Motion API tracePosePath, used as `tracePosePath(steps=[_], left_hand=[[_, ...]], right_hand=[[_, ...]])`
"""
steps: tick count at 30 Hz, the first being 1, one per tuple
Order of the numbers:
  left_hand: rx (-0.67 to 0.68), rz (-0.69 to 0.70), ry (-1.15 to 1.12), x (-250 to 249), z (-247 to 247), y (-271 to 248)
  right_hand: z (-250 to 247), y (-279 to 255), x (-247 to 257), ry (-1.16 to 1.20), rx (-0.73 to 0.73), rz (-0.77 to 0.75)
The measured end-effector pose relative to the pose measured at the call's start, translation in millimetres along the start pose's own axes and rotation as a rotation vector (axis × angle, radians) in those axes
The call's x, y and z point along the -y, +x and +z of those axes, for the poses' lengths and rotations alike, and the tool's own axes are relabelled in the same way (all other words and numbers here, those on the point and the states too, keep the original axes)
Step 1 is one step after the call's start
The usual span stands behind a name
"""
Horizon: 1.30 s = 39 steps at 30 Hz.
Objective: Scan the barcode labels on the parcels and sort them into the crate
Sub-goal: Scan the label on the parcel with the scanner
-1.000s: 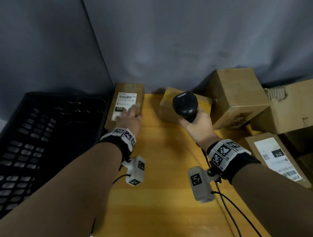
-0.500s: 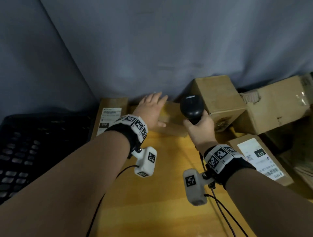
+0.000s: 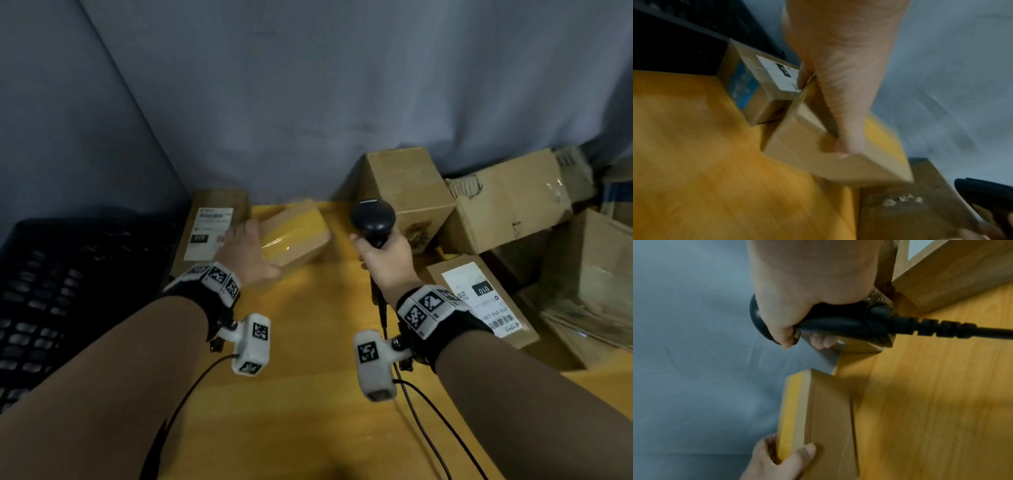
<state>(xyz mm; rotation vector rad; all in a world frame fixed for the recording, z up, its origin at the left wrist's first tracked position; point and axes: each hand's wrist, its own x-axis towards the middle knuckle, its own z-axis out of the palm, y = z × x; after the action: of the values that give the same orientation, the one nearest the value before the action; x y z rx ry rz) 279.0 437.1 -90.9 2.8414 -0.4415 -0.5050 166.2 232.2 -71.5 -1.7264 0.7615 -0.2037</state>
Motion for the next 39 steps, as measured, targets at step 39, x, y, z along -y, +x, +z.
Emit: tracePosePath(steps=[39], left_hand=[[0.153, 0.027, -1.129, -222, -68, -95]], right_hand=[[-262, -4, 68, 0.399, 0.355, -0.102]])
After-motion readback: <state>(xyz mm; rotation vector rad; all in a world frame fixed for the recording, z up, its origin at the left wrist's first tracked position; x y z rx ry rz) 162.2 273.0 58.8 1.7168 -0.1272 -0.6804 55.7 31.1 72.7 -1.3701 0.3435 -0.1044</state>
